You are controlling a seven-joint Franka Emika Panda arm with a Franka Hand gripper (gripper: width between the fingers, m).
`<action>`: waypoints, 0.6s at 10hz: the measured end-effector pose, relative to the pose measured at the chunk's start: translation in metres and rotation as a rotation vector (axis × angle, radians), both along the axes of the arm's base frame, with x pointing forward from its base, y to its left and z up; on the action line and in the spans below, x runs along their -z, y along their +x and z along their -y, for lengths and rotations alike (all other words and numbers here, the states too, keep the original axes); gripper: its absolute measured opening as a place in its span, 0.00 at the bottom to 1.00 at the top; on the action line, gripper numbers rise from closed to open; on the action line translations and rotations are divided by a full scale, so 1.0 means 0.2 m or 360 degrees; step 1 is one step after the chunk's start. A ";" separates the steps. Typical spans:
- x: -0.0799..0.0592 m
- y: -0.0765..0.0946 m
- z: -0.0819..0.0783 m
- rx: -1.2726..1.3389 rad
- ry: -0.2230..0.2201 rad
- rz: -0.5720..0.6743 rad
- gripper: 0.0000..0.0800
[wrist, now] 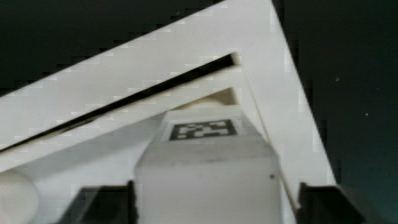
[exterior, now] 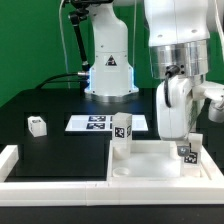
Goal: Assemble square table
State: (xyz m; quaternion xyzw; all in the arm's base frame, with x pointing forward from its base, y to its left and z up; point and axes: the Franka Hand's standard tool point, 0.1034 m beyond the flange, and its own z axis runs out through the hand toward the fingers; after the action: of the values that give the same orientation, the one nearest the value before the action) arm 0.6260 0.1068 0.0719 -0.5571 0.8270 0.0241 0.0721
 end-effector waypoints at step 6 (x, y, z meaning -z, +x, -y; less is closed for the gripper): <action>-0.19 -0.06 0.01 -0.0078 0.0026 0.0098 0.81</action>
Offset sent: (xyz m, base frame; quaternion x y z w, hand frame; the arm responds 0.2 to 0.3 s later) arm -0.0273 -0.0108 0.0543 0.0438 -0.0194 -0.0327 0.9983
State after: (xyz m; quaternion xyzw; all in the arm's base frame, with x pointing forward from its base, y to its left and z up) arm 0.6132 0.1050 0.1103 -0.5771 0.8102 0.0154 0.1015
